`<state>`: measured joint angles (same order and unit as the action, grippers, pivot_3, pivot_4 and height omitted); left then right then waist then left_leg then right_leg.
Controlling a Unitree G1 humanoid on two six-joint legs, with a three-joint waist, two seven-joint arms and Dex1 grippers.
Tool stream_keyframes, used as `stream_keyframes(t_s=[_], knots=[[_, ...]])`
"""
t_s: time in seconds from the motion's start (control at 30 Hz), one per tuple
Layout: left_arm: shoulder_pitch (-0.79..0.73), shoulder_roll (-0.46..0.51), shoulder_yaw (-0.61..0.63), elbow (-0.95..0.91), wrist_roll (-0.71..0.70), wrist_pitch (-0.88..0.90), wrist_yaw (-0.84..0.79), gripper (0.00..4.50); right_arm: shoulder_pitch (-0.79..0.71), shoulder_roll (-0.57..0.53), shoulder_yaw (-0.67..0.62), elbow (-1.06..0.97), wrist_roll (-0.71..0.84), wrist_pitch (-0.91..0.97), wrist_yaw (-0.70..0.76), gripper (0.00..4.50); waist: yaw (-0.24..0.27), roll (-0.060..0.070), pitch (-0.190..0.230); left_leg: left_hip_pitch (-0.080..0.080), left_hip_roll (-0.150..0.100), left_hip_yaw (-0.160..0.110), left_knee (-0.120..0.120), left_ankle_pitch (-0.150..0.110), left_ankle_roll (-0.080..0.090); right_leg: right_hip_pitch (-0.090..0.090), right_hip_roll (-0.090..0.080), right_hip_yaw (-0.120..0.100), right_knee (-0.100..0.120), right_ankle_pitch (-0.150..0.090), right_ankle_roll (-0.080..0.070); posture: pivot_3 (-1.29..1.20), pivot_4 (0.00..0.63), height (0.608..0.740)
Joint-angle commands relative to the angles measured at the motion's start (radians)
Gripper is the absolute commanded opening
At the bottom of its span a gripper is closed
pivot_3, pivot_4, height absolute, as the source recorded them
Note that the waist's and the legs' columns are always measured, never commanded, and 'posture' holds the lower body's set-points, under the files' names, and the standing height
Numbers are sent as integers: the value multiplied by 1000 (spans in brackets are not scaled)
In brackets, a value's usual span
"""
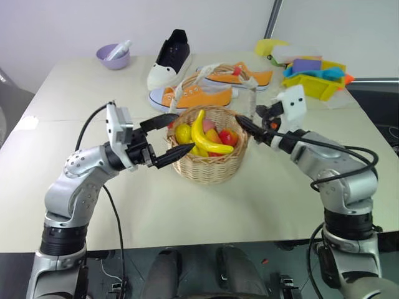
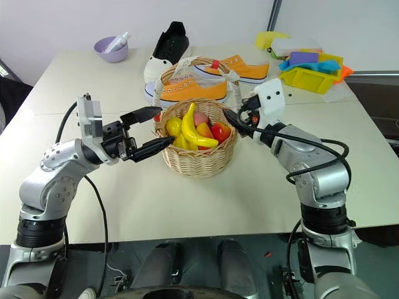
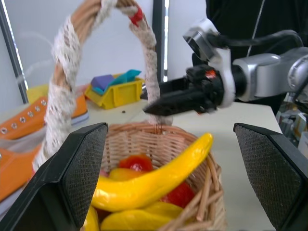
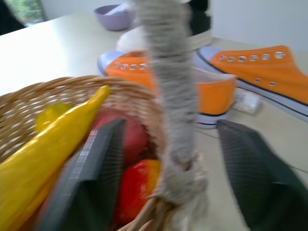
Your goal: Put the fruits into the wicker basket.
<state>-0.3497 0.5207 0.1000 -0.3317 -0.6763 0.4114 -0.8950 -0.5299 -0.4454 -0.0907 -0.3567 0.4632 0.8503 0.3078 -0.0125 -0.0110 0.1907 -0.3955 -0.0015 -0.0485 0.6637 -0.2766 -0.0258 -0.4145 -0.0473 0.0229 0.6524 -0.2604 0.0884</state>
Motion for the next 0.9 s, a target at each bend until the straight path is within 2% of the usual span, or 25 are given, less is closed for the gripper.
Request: stream_keyframes(t_s=[0.03, 0.1, 0.17, 0.27, 0.43, 0.5, 0.63, 0.73, 0.83, 0.9], knots=[[8, 13, 2, -47, 3, -8, 4, 4500, -28, 17, -57, -28, 4, -40, -23, 964, 0, 0, 0, 0, 0, 0, 0, 0, 0, 0, 0, 0, 0, 0, 0, 0, 150, 721], [11, 13, -1, -44, 5, -12, 5, 4500, -22, 15, -66, -44, -2, -47, -32, 26, -1, 0, 0, 0, 0, 0, 0, 0, 0, 0, 0, 0, 0, 0, 0, 0, 150, 721], [11, 12, -5, -38, 10, -15, 6, 4500, -4, -9, -95, -71, -29, -71, -47, 26, 0, 0, 0, 0, 0, 0, 0, 0, 0, 0, 0, 0, 0, 0, 0, 0, 150, 721], [8, 8, -7, -28, 16, -18, 9, 4500, 13, -58, -206, -50, -73, -85, -108, 26, 3, 0, 0, 0, -1, 0, 0, 0, 0, 0, 0, 0, 0, 0, 0, 0, 150, 721], [7, -4, -23, -9, 30, -28, 6, 4500, 36, -158, -381, 106, -155, -125, -194, 26, 3, 0, 0, -1, -2, 1, 0, 0, 0, 1, -1, 0, -1, 0, 0, 0, 150, 721], [3, -10, -26, -5, 33, -27, 4, 4500, 39, -171, -400, 149, -162, -149, -194, 26, 1, 0, 0, 0, -2, 4, 0, 0, 0, 1, 0, 0, -2, 0, 0, 0, 150, 721], [-18, -30, -40, 12, 41, -31, 10, 4500, 27, -206, -445, 371, -207, -286, -190, 26, -10, 0, 0, 4, 0, 10, -2, 0, 0, 1, 1, 3, 0, 0, 0, 0, 150, 721], [-21, -33, -35, 16, 43, -30, 17, 4500, 36, -218, -453, 425, -204, -331, -175, 26, -7, 3, -1, 4, 0, 11, -2, 0, 0, 1, 2, 4, 1, 0, 0, 0, 150, 721], [-16, -28, -33, 17, 51, -29, 25, 4500, 58, -221, -455, 408, -197, -338, -169, 1184, -4, 3, -1, 4, 0, 11, -1, 0, 0, 1, 2, 4, 0, 0, 0, 0, 150, 721], [-13, -25, -29, 22, 65, -21, 48, 4500, 105, -225, -464, 347, -197, -336, -163, 2199, -2, 3, -1, 4, 0, 12, -1, 0, 0, 1, 1, 4, 0, 0, 0, 0, 150, 721]])
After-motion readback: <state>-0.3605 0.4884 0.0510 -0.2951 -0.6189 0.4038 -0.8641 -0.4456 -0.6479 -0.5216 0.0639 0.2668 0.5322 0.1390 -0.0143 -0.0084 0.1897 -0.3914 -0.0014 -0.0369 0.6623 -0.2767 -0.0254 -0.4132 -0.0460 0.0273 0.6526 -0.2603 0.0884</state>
